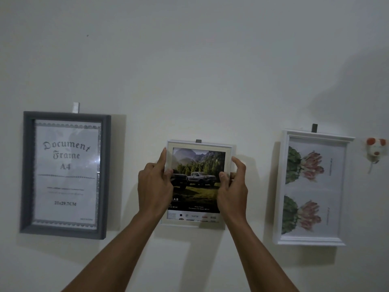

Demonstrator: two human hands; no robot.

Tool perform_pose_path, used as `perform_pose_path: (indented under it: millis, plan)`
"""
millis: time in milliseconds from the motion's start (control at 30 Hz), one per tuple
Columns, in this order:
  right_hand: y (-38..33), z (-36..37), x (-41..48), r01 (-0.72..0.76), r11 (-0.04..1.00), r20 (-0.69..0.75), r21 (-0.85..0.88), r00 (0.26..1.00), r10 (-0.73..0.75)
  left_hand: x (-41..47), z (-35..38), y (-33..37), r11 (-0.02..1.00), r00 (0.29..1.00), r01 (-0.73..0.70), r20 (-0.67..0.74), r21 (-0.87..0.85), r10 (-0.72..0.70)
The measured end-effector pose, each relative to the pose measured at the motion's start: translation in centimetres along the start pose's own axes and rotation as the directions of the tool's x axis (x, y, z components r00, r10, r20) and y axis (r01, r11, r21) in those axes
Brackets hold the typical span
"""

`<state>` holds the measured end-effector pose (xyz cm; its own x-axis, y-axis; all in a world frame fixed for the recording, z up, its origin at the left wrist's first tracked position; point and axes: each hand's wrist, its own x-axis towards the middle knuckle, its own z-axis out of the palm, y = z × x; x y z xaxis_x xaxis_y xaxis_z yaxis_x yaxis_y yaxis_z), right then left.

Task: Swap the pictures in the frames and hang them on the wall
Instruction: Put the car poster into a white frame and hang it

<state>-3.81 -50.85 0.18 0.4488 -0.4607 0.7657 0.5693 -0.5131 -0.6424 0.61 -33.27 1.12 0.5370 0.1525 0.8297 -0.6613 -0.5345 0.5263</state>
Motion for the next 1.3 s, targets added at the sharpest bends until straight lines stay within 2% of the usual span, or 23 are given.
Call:
perform_pose_path:
  millis: [133, 367, 533, 633, 833, 1000, 1300]
  plan:
    - [0.3, 0.2, 0.1, 0.033, 0.999, -0.035, -0.036, 0.999, -0.035, -0.3, 0.0, 0.3, 0.998, 1.0, 0.002, -0.014, -0.062, -0.003]
    - [0.5, 0.1, 0.0, 0.092, 0.979, -0.04, -0.181, 0.994, -0.101, -0.3, 0.3, 0.0, 0.997, 0.998, -0.037, -0.047, -0.062, 0.034]
    - [1.5, 0.2, 0.2, 0.141, 0.902, -0.043, -0.408, 0.984, -0.173, -0.6, 0.6, 0.0, 0.995, 0.995, -0.078, -0.068, -0.054, 0.074]
    - [1.7, 0.3, -0.2, 0.176, 0.914, 0.011, -0.365, 0.983, -0.184, -0.5, 0.6, -0.1, 0.993, 0.992, -0.101, -0.08, -0.063, 0.095]
    - [2.3, 0.7, -0.4, 0.21, 0.912, 0.007, -0.351, 0.975, -0.222, -0.5, 0.8, -0.3, 0.994, 0.994, -0.099, -0.057, -0.047, 0.097]
    - [2.3, 0.5, -0.7, 0.174, 0.966, -0.057, -0.191, 0.981, -0.188, -0.6, 1.0, -0.4, 0.995, 0.995, -0.086, -0.06, -0.054, 0.083]
    - [3.0, 1.0, -1.2, 0.182, 0.962, -0.041, -0.203, 0.98, -0.194, -0.7, 0.9, -0.5, 0.994, 0.995, -0.092, -0.054, -0.051, 0.089]
